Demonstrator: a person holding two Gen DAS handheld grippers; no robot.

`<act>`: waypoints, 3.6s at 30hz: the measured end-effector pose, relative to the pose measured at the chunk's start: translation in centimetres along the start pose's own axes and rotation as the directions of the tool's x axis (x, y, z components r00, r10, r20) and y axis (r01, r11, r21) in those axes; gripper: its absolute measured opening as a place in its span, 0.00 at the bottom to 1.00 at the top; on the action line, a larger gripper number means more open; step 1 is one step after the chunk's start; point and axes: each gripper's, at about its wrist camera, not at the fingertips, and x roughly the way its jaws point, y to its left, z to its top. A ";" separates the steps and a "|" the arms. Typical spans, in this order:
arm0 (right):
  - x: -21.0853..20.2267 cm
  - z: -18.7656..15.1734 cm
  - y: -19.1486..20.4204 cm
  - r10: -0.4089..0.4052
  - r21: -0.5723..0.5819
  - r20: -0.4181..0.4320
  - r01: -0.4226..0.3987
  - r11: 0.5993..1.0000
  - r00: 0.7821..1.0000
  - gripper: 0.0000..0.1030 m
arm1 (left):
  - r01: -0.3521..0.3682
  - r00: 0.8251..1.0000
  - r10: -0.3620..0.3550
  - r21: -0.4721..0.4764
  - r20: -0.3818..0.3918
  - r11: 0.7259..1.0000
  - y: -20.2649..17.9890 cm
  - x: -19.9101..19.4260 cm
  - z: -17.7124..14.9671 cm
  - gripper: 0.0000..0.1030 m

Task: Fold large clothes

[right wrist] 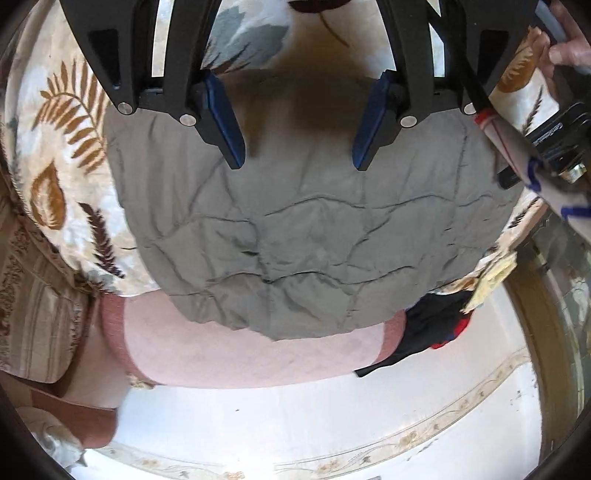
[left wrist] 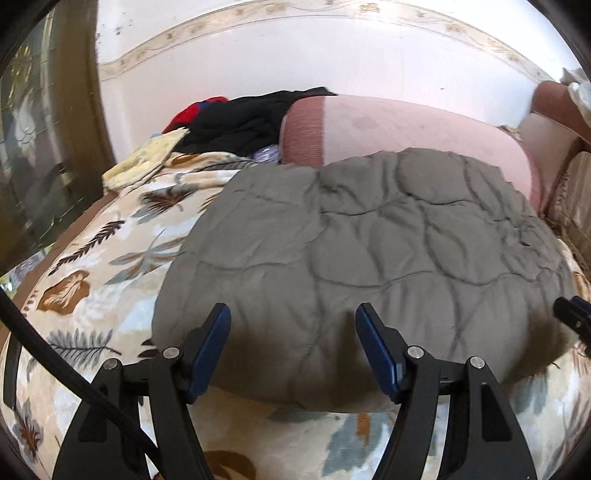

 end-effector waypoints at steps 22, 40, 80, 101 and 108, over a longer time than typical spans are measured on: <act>6.4 -1.3 0.5 -0.072 -0.028 -0.032 0.071 0.997 0.997 0.75 | -0.008 1.000 0.007 -0.020 -0.013 1.000 0.8 5.2 -0.8 0.76; 6.4 -1.4 0.6 -0.074 -0.032 -0.032 0.073 0.997 0.997 0.76 | -0.014 1.000 0.013 -0.014 -0.011 1.000 0.7 5.2 -0.7 0.76; 3.6 -5.3 -16.9 0.223 0.700 -0.012 -0.151 0.698 0.975 0.89 | 0.215 0.885 -0.447 -0.736 -0.131 0.641 15.6 7.7 -3.4 0.82; 4.8 -1.5 -12.4 0.060 0.469 -0.003 -0.052 0.882 0.998 0.50 | 0.214 0.966 -0.255 -0.437 -0.035 0.873 9.7 7.1 0.2 0.42; 0.9 0.2 -7.8 -0.095 0.206 0.075 0.077 0.975 0.993 0.43 | 0.138 0.990 -0.135 -0.268 0.031 0.953 7.9 3.9 1.6 0.37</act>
